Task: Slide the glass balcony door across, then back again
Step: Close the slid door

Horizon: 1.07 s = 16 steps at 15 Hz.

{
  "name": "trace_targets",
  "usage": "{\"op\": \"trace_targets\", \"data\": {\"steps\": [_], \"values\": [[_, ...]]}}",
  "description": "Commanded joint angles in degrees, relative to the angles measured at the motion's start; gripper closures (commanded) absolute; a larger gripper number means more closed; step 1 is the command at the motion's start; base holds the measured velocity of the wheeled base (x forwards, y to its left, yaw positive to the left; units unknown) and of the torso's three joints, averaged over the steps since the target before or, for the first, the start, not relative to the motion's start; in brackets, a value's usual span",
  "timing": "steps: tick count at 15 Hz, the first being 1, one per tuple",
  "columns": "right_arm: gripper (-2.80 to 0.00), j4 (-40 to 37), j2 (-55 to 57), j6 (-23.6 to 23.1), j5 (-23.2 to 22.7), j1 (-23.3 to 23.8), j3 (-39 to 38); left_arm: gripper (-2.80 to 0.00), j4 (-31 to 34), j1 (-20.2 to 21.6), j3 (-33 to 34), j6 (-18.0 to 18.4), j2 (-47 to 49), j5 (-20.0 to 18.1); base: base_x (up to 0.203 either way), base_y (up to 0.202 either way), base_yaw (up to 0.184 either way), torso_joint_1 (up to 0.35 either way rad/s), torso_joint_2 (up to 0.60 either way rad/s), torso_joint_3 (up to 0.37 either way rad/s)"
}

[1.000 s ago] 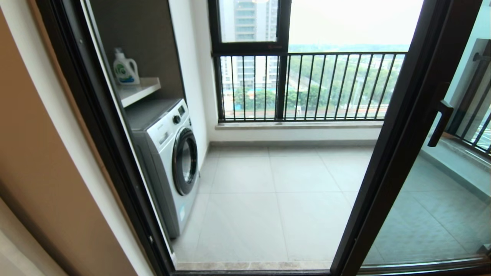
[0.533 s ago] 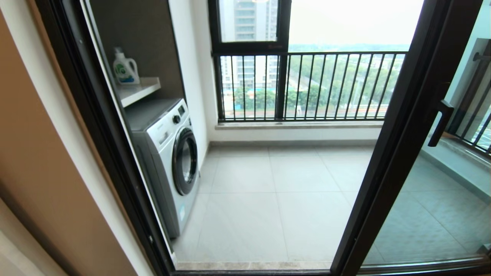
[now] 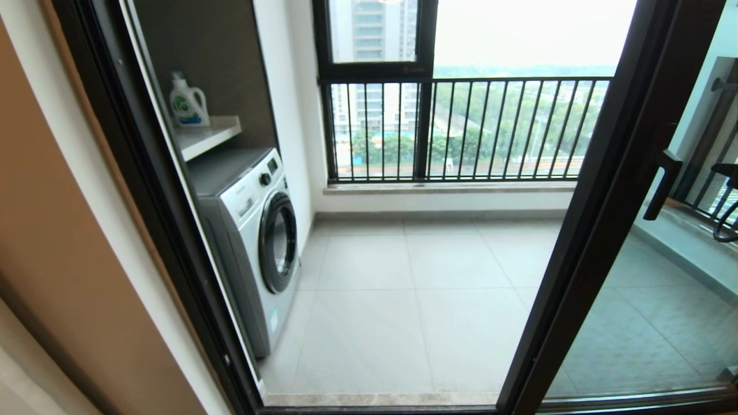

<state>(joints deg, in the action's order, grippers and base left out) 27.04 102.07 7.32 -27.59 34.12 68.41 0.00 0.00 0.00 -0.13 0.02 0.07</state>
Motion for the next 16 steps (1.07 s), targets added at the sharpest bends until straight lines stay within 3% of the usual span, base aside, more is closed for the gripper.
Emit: {"op": "trace_targets", "data": {"steps": [1,7,16], "values": [[0.00,0.2,2.5,0.0,1.1,0.0,1.7,0.00,0.0,0.0,0.0,0.0,0.1,0.0,0.000,0.000,0.000,0.000,0.00,0.000],[0.00,0.1,7.7,-0.1,2.4,-1.5,8.7,0.00,0.0,0.0,0.0,0.0,0.1,0.0,0.000,0.000,0.000,0.000,0.00,0.000],[0.00,0.2,10.2,-2.7,2.4,-5.7,8.3,0.00,0.0,0.0,0.0,0.0,0.1,0.0,0.000,0.000,0.000,0.000,0.00,0.000]]}}
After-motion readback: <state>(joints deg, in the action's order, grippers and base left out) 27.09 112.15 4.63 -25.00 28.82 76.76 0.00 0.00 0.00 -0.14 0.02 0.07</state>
